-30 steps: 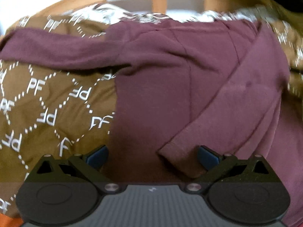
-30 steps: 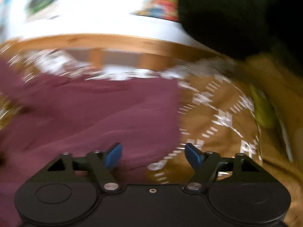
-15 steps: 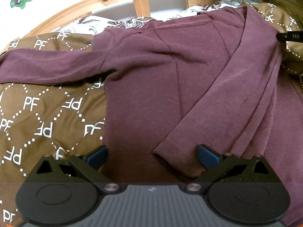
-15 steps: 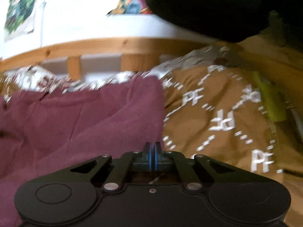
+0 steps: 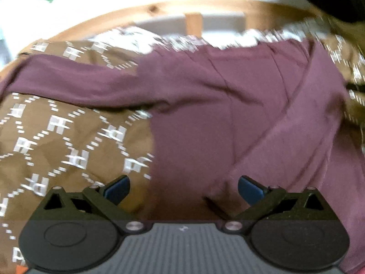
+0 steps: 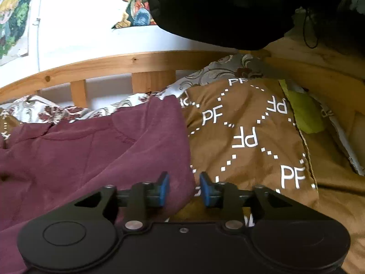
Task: Fold small clothes
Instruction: 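Move the left tool toward the other maroon sleeve, then close the left tool on the other sleeve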
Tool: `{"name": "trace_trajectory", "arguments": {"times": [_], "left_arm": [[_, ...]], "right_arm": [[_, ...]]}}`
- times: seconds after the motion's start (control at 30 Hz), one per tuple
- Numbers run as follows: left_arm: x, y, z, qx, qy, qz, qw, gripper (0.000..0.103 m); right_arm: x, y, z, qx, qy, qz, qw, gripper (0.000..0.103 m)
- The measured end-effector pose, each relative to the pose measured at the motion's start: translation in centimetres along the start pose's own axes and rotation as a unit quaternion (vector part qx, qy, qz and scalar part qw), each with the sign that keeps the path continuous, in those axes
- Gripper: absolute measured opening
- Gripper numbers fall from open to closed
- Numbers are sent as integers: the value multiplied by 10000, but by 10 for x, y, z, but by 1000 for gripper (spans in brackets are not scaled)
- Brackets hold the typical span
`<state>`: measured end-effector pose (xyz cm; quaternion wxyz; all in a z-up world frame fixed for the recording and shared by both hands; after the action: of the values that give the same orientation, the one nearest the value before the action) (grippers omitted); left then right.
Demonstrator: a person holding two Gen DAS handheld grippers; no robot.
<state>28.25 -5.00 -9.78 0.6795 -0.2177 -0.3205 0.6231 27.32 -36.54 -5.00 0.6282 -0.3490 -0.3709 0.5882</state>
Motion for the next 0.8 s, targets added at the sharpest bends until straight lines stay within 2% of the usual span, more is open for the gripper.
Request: {"name": "trace_trajectory", "arguments": {"times": [0.07,0.13,0.17,0.27,0.37,0.47,0.57,0.67,0.8], "left_arm": [[17,-6,9,-146,-282,258,9992,102],[37,-11,18,-340,-419,647,9964,102],[50,-14,24,-385,-595,699,9950,102],[92,-25,36,-493,-1194,683,9893,102],[137,-37,41,-611,-1743,462,9817,102],[183,-46,38,-683,-2481,24,9663,102],[222,-52,26,-702,-2883,-283,9545,102],[251,-55,13,-756,-2952,-387,9516,102],[269,-59,-4,-911,-2949,-683,9487,101]], "right_arm": [[7,-1,12,-48,-107,4,9999,63],[15,0,23,-32,-276,-44,9996,77],[20,1,28,4,-367,-77,9993,83],[35,5,44,148,-600,-204,9979,91],[50,12,60,274,-811,-383,9956,95],[62,20,75,350,-1003,-521,9930,98],[74,27,85,386,-1154,-426,9917,99],[81,29,84,350,-1119,-188,9929,99],[80,31,72,499,-1091,-385,9920,99]]}}
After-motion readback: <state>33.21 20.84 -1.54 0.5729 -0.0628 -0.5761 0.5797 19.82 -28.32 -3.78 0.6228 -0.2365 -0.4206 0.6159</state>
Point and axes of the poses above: each gripper's, at about its wrist camera, not at the fingertips, and z roughly against the way its jaws point, x to its left, y to its underside, the point moved 3 cm from there along -z, roughly the way its jaws point, and after that the axes turned 5 degrees about -y, right-handed, at the moved point
